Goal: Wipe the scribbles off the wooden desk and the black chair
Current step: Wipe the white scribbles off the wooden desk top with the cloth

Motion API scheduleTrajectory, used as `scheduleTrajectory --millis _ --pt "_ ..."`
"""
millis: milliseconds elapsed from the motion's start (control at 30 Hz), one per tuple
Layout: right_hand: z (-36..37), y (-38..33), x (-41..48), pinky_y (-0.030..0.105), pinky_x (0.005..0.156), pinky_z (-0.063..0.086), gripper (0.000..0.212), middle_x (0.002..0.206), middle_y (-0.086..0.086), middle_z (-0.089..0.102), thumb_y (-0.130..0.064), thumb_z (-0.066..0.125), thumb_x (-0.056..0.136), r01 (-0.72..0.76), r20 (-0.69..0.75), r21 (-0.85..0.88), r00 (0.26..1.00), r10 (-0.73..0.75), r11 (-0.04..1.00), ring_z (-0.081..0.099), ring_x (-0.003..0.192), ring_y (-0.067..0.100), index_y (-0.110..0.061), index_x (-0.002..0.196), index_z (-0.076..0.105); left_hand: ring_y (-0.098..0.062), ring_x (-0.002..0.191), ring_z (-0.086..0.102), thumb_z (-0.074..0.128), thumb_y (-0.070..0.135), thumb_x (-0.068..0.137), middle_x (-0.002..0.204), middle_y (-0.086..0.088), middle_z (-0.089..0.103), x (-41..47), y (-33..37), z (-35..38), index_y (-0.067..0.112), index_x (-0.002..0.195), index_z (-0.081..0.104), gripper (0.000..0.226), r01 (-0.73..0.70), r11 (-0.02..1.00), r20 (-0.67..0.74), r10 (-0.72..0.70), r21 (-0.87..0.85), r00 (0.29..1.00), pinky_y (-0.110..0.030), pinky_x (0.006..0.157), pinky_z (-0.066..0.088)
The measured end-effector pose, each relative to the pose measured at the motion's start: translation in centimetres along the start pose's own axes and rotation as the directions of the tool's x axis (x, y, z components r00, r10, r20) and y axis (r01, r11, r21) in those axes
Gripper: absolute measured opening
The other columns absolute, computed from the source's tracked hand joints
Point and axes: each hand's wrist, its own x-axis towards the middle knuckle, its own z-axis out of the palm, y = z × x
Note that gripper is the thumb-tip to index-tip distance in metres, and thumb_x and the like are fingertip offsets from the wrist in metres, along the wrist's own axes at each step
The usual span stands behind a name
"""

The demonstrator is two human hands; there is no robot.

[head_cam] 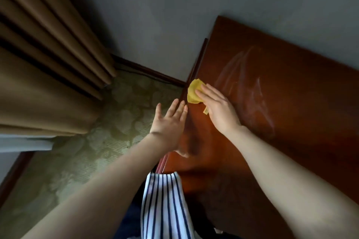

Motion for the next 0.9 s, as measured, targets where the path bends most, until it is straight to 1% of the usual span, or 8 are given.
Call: scheduleTrajectory --millis 133,233,300,400,533,667,800,900 --pt "1.6 -1.1 1.6 0.033 0.109 0.032 0.046 0.139 0.01 0.051 0.008 0.055 0.086 -0.171 -0.121 0.045 0.977 0.175 0.984 0.042 0.133 0.026 -0.009 0.129 0.058 -0.025 0.142 -0.024 0.067 0.072 0.061 0.156 -0.003 -0.024 -0.2 1.1 -0.3 0.01 0.147 -0.022 0.139 0.093 0.993 0.019 -0.092 -0.07 0.996 -0.06 0.113 -0.004" --pt "2.0 -2.5 0.7 0.028 0.111 0.027 0.048 0.145 0.007 0.044 0.004 0.051 0.09 -0.23 -0.11 0.044 0.966 0.234 0.972 0.035 0.138 0.021 -0.013 0.135 0.052 -0.026 0.143 -0.022 0.068 0.072 0.06 0.157 0.0 -0.022 -0.2 1.6 -0.1 0.013 0.147 -0.023 0.139 0.153 0.983 0.021 -0.151 -0.106 0.988 -0.061 0.113 -0.003" --pt "1.8 -2.7 -1.1 0.031 0.111 0.031 0.051 0.145 0.006 0.044 0.004 0.054 0.089 -0.191 -0.089 0.047 0.977 0.194 0.981 0.034 0.138 0.02 -0.014 0.136 0.051 -0.026 0.143 -0.021 0.069 0.072 0.06 0.157 0.0 -0.021 -0.2 1.9 0.0 0.014 0.147 -0.022 0.139 0.182 0.975 0.013 -0.181 -0.131 0.983 -0.061 0.113 -0.002" --pt "1.0 -2.7 -4.9 0.037 0.106 0.04 0.05 0.138 0.008 0.053 0.007 0.061 0.083 -0.07 -0.098 0.049 0.992 0.075 0.996 0.043 0.132 0.024 -0.011 0.13 0.057 -0.026 0.144 -0.02 0.068 0.073 0.06 0.157 0.0 -0.02 -0.2 2.6 0.2 0.013 0.147 -0.022 0.139 0.22 0.967 0.006 -0.221 -0.129 0.975 -0.061 0.113 -0.001" --pt "0.1 -2.3 -10.4 0.032 0.103 0.038 0.055 0.133 0.004 0.057 0.009 0.068 0.075 0.002 -0.073 0.069 0.997 0.003 0.998 0.047 0.129 0.021 -0.011 0.126 0.062 -0.026 0.144 -0.018 0.069 0.071 0.059 0.157 -0.003 -0.019 -0.4 3.4 0.4 0.009 0.147 -0.021 0.14 0.254 0.962 -0.018 -0.257 -0.097 0.966 -0.059 0.114 0.002" --pt "-1.1 -0.7 -14.5 0.03 0.105 0.041 0.06 0.137 -0.005 0.053 0.007 0.071 0.073 0.104 0.035 0.073 0.994 -0.107 0.992 0.041 0.133 0.011 -0.018 0.127 0.061 -0.026 0.144 -0.017 0.069 0.072 0.059 0.157 -0.004 -0.019 -0.3 3.6 0.5 0.007 0.146 -0.022 0.141 0.261 0.963 -0.032 -0.263 -0.071 0.964 -0.058 0.114 0.003" --pt "-2.0 0.9 -14.6 0.028 0.105 0.039 0.061 0.139 -0.007 0.051 0.01 0.064 0.075 0.19 0.08 0.062 0.978 -0.195 0.98 0.039 0.134 0.009 -0.021 0.128 0.06 -0.026 0.145 -0.016 0.068 0.073 0.059 0.157 -0.005 -0.018 -0.2 3.7 0.4 0.007 0.147 -0.021 0.141 0.262 0.964 -0.04 -0.263 -0.047 0.964 -0.058 0.114 0.004" --pt "-1.9 1.0 -12.5 0.031 0.104 0.039 0.064 0.136 -0.001 0.054 0.014 0.063 0.072 0.163 0.047 0.034 0.985 -0.165 0.986 0.044 0.131 0.016 -0.017 0.128 0.06 -0.027 0.144 -0.017 0.067 0.073 0.059 0.157 -0.006 -0.019 -0.1 3.8 0.3 0.006 0.146 -0.021 0.141 0.264 0.964 -0.033 -0.265 -0.032 0.964 -0.058 0.114 0.003"
